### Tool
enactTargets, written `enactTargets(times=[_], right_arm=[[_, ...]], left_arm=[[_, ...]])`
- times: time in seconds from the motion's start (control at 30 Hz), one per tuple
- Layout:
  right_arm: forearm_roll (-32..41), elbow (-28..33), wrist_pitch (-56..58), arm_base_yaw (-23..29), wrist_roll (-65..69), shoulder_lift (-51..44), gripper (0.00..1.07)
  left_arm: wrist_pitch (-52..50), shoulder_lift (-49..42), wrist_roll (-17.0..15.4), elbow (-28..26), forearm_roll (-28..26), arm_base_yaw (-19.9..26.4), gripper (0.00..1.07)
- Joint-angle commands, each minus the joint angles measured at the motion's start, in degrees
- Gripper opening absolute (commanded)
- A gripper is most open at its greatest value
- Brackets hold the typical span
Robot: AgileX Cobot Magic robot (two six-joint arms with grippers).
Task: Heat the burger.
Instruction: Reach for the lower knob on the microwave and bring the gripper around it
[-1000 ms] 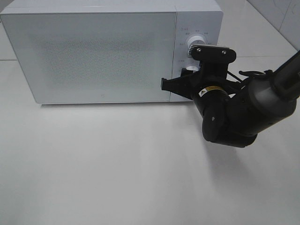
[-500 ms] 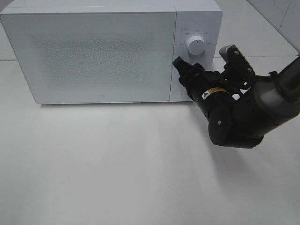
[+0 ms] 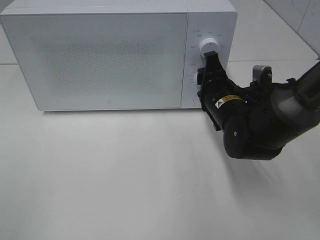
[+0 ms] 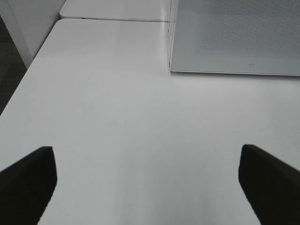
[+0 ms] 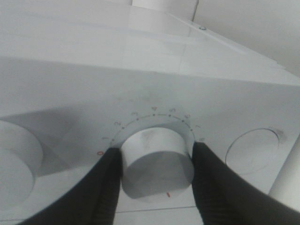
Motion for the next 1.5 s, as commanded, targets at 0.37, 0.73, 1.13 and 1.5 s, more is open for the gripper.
enactTargets(times=[0.37, 0.73, 1.13, 1.5], right_arm=[[-12.61, -2.92, -8.31, 1.09, 23.15, -1.15, 0.0], [-11.92, -2.92, -8.31, 1.09, 22.29, -1.15, 0.0], [-9.45, -2.92, -8.25, 1.09, 22.4, -1.15, 0.12], [-4.98, -2.92, -8.71, 1.09, 21.54, -1.15, 0.39]], left_arm=[[-0.92, -1.03, -0.34, 0.11, 0.06, 0.23, 0.98], [-0.92, -1.03, -0.34, 0.11, 0.06, 0.23, 0.98], [-0.92, -1.03, -0.34, 0.11, 0.06, 0.23, 0.98], [-0.92, -1.03, -0.34, 0.11, 0.06, 0.23, 0.98]])
